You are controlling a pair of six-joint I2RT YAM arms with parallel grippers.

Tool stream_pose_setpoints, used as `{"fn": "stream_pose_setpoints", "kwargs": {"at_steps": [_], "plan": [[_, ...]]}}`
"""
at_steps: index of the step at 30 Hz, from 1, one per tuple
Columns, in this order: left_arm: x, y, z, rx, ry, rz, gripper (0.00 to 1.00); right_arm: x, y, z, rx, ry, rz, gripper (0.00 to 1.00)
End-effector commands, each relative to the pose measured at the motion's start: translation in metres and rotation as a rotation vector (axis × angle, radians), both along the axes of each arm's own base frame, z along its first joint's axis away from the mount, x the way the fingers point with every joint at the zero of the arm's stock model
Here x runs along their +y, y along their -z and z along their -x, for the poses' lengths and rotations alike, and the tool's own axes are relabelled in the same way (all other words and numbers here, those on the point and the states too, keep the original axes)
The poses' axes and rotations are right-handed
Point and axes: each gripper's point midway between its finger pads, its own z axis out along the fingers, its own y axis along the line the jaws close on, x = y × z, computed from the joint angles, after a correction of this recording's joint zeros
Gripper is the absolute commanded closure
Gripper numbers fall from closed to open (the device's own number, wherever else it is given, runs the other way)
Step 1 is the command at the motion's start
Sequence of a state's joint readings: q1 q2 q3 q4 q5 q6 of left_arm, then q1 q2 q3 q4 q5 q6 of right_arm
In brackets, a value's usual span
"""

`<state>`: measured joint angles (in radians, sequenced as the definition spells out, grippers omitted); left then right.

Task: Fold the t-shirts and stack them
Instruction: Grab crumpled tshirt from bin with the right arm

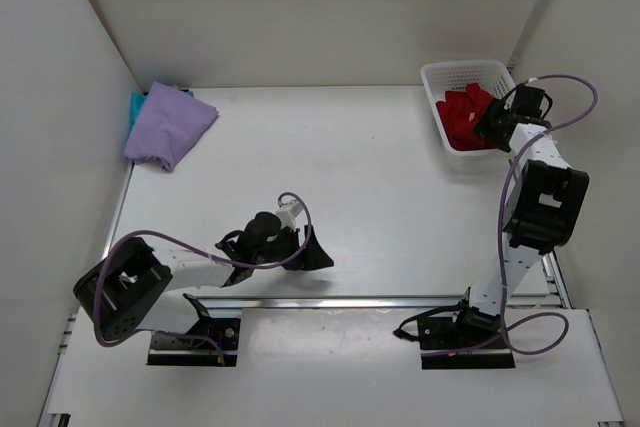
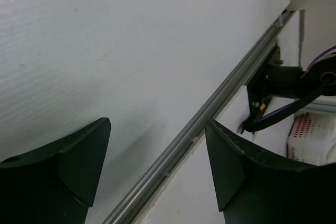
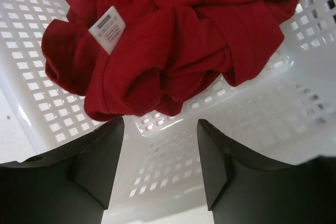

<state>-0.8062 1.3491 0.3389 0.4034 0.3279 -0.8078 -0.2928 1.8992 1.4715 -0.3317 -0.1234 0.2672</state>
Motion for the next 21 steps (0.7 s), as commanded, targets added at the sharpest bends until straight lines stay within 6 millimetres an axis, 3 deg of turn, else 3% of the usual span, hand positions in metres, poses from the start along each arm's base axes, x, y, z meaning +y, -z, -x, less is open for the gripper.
{"fn": "stream_pose_setpoints", "kwargs": {"at_steps": [1, 3, 8, 10, 13, 14, 15, 16, 17, 19, 21], "plan": [[-0.007, -0.038, -0.01, -0.097, 0.015, 0.129, 0.18, 0.004, -0.032, -0.027, -0.124, -0.054, -0.083, 0.44], [0.0, -0.039, -0.016, -0.09, -0.002, 0.134, 0.22, 0.004, -0.017, -0.033, -0.085, -0.046, -0.094, 0.46], [0.009, -0.04, -0.023, -0.114, -0.031, 0.126, 0.26, 0.016, -0.023, -0.056, -0.149, -0.077, -0.167, 0.44], [0.012, -0.038, -0.023, -0.107, -0.035, 0.124, 0.27, 0.014, -0.025, -0.064, -0.148, -0.074, -0.195, 0.48], [0.016, -0.035, -0.02, -0.08, -0.045, 0.13, 0.29, 0.019, -0.013, -0.067, -0.097, -0.081, -0.221, 0.71], [0.018, -0.034, -0.018, -0.078, -0.048, 0.133, 0.3, 0.016, -0.015, -0.066, -0.096, -0.072, -0.212, 0.91], [0.02, -0.035, -0.021, -0.083, -0.059, 0.135, 0.3, 0.019, -0.016, -0.063, -0.099, -0.068, -0.216, 1.0], [0.02, -0.034, -0.019, -0.078, -0.057, 0.131, 0.3, 0.022, -0.031, -0.062, -0.149, -0.073, -0.199, 1.0], [0.02, -0.037, -0.021, -0.082, -0.06, 0.14, 0.31, 0.026, -0.069, -0.064, -0.254, -0.098, -0.174, 1.0], [0.022, -0.035, -0.022, -0.084, -0.068, 0.137, 0.3, 0.04, -0.118, -0.061, -0.362, -0.143, -0.162, 1.0], [0.022, -0.038, -0.026, -0.068, -0.079, 0.149, 0.32, 0.063, -0.198, -0.051, -0.519, -0.232, -0.139, 1.0]]}}
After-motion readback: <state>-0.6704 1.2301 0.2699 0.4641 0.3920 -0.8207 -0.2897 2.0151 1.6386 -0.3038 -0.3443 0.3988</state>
